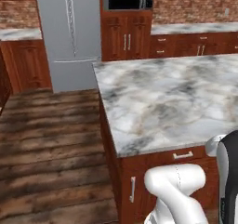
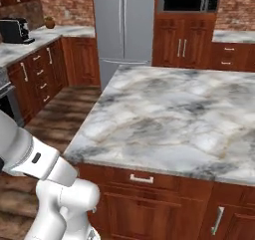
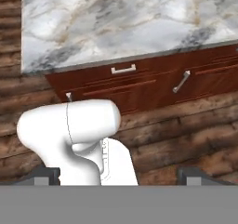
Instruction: Pick the candle and candle from the dining table and place them in the open cabinet. Close the cabinet after placing the objects.
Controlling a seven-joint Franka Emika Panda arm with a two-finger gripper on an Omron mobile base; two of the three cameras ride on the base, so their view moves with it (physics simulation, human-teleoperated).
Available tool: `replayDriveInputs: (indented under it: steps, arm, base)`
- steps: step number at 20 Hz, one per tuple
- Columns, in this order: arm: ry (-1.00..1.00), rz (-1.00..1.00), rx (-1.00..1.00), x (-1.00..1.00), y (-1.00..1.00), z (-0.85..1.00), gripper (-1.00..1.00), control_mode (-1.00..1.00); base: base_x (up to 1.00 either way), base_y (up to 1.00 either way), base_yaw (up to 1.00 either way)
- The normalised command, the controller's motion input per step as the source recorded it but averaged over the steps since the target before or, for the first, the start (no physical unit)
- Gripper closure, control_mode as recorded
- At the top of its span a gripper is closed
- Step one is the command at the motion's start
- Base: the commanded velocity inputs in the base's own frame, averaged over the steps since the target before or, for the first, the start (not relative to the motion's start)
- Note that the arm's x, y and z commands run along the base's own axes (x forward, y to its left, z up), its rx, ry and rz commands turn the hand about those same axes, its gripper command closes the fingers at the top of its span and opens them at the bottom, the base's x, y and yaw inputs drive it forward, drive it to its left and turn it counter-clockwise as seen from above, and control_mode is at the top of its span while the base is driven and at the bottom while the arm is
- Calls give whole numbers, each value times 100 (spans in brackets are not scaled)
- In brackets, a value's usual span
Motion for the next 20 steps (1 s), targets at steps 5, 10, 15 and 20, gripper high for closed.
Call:
replayDriveInputs:
  steps: [5, 10, 15, 20]
  arm:
    - [0, 0, 0, 0, 0, 0, -100, 100]
    - [0, 0, 0, 0, 0, 0, -100, 100]
    - [0, 0, 0, 0, 0, 0, -100, 100]
    - [0, 0, 0, 0, 0, 0, -100, 100]
  base:
    - [25, -93, -67]
    - [29, -88, -66]
    - [82, -91, -25]
    - [82, -85, 6]
